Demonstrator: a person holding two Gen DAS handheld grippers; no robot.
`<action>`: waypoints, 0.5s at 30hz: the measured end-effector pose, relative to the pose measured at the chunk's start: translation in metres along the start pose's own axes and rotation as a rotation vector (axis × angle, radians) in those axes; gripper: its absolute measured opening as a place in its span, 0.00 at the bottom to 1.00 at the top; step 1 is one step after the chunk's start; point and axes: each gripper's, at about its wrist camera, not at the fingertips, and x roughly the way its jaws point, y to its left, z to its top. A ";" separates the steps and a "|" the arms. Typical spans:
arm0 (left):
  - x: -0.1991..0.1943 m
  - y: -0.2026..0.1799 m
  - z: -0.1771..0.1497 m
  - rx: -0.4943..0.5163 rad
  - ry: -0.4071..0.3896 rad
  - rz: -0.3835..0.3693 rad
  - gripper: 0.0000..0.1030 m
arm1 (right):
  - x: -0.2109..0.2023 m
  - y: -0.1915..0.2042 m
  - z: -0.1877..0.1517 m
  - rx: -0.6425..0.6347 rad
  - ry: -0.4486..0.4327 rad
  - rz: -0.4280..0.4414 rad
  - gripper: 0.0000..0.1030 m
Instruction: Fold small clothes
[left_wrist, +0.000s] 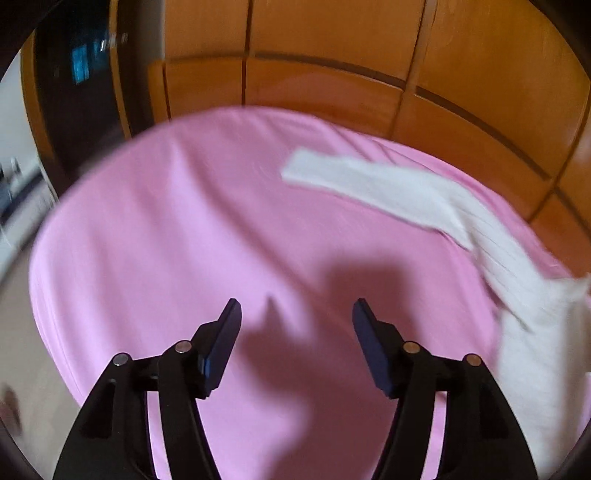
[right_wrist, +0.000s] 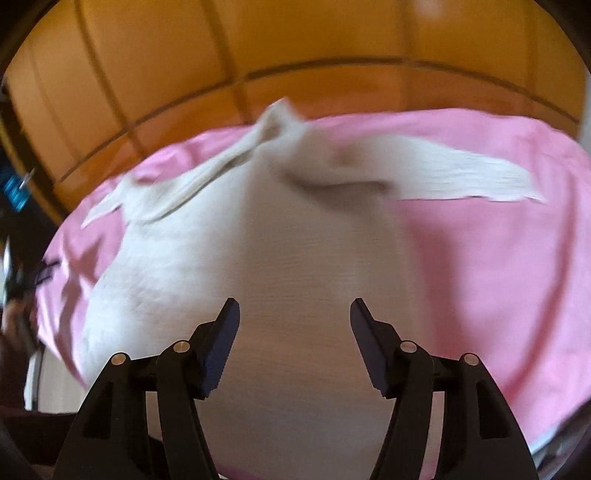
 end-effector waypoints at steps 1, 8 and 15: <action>0.008 -0.006 0.009 0.036 -0.013 0.029 0.62 | 0.010 0.008 0.002 -0.002 0.017 0.028 0.60; 0.060 -0.021 0.050 0.422 -0.118 0.108 0.62 | 0.065 0.083 0.037 -0.047 0.072 0.225 0.60; 0.107 -0.048 0.067 0.590 -0.097 0.057 0.65 | 0.128 0.104 0.081 0.033 0.137 0.333 0.60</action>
